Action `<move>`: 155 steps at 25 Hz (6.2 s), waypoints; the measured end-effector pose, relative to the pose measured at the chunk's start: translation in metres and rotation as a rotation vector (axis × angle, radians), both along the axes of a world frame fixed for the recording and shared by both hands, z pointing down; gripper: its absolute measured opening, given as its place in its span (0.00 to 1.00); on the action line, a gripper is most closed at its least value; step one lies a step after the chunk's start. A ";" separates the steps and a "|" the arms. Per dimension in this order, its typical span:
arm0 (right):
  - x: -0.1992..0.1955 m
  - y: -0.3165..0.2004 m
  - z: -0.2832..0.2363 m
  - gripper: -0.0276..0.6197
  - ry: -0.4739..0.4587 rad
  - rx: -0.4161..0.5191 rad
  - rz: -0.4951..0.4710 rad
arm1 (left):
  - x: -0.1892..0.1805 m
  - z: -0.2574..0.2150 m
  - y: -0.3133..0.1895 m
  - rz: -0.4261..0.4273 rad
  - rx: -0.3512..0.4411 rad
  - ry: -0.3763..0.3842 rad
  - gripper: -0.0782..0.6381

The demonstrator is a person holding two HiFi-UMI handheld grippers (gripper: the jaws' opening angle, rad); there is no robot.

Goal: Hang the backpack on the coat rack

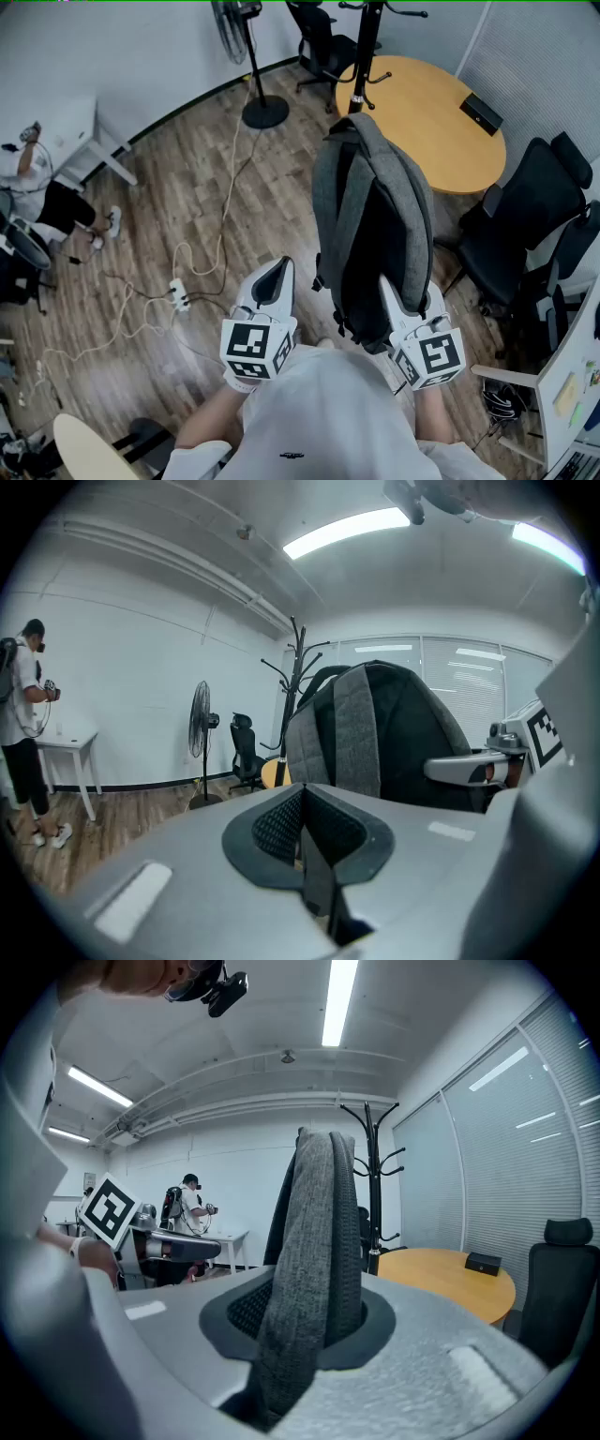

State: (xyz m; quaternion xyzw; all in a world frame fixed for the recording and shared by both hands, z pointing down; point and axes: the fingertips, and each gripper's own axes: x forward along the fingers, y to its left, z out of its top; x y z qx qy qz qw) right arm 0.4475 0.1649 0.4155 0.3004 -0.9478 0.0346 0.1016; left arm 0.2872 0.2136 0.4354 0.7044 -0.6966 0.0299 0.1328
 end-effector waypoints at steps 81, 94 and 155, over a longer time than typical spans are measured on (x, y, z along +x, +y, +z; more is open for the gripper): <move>-0.283 -0.264 -0.046 0.18 -0.083 -0.021 0.077 | -0.248 -0.020 -0.285 0.159 0.005 0.056 0.13; -0.357 -0.311 -0.039 0.18 -0.107 -0.006 0.264 | -0.337 -0.031 -0.355 0.335 0.062 0.064 0.13; -0.386 -0.397 -0.156 0.18 -0.248 0.211 0.395 | -0.363 -0.096 -0.441 0.496 0.131 0.054 0.13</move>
